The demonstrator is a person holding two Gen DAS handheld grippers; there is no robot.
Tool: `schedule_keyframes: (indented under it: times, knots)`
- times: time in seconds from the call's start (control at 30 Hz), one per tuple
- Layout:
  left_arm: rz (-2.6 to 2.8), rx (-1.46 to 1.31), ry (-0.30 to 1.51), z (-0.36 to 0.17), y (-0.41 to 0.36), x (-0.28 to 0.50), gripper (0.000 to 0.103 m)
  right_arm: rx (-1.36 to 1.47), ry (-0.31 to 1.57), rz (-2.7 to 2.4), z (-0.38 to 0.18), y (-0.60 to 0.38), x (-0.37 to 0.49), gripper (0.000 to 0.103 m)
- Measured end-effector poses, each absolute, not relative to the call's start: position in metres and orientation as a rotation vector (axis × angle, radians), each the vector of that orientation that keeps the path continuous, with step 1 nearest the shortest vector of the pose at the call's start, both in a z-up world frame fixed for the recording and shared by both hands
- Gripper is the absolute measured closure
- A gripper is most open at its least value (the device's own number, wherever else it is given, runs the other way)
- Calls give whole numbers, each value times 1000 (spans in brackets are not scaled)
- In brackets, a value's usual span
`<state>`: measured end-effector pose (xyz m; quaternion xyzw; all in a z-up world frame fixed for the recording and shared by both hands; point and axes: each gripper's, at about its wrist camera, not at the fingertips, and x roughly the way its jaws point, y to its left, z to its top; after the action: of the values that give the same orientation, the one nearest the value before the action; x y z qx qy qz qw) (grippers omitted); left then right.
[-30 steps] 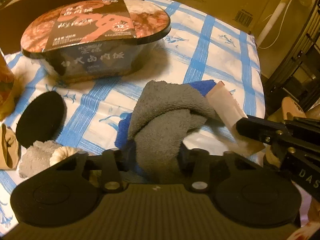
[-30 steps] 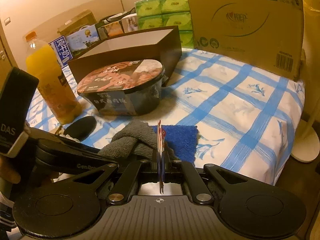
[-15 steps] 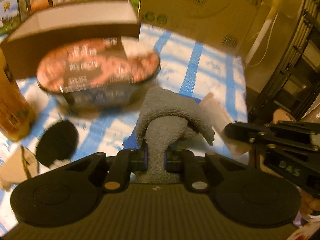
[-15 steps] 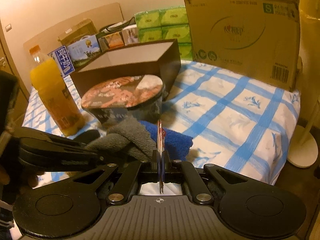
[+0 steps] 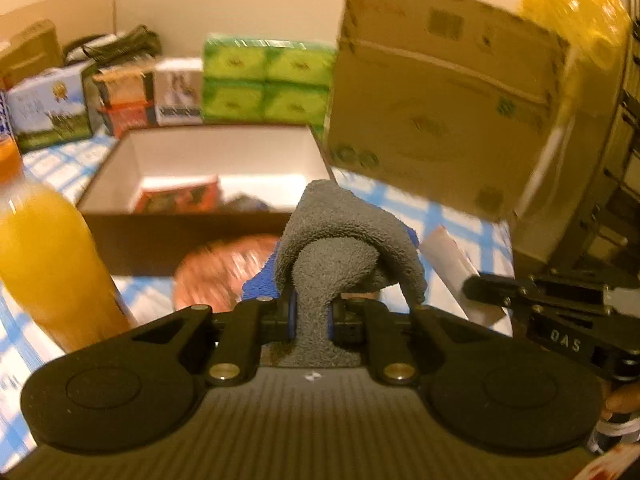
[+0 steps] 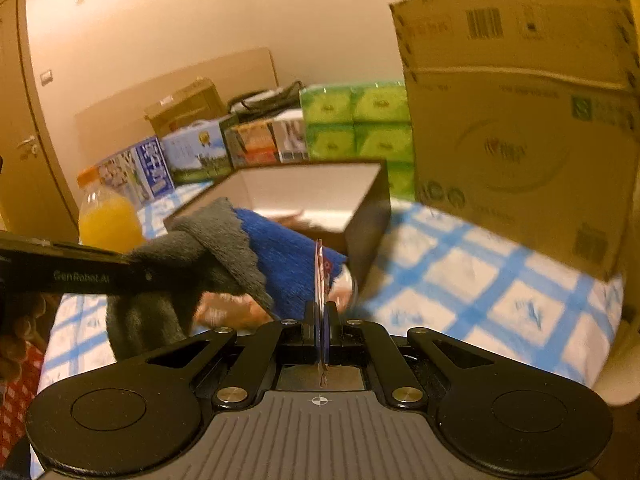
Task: Organize soft objects
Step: 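Carry the grey sock and pink packet over the open box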
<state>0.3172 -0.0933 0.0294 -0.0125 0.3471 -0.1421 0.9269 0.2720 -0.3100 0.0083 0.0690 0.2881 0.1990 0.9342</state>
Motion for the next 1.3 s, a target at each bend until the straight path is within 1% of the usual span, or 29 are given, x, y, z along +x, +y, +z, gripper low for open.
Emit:
schedule_keyframes:
  times: [0.23, 0.4, 0.63, 0.83, 0.93, 1.0, 1.03, 1.1, 1.3]
  knots:
    - [-206, -11, 630, 72, -74, 371, 91, 165, 545, 429, 30, -309, 323, 101]
    - [-126, -11, 588, 91, -66, 417, 91, 184, 534, 439, 39, -303, 367, 101]
    - [-10, -46, 595, 89, -57, 477, 91, 211, 549, 439, 37, -292, 434, 101]
    - [49, -114, 670, 70, -55, 520, 90, 215, 580, 451, 24, -279, 479, 101]
    - [76, -135, 700, 56, -56, 538, 87, 208, 599, 454, 15, -272, 494, 101]
    - [97, -149, 720, 47, -57, 546, 81, 204, 607, 456, 9, -269, 500, 101]
    - [97, -158, 734, 42, -56, 549, 79, 203, 613, 456, 7, -267, 503, 101]
    - [96, -170, 757, 33, -56, 554, 70, 202, 622, 455, 0, -266, 509, 101]
    - [120, -159, 775, 17, -55, 558, 65, 203, 647, 457, -13, -264, 517, 101]
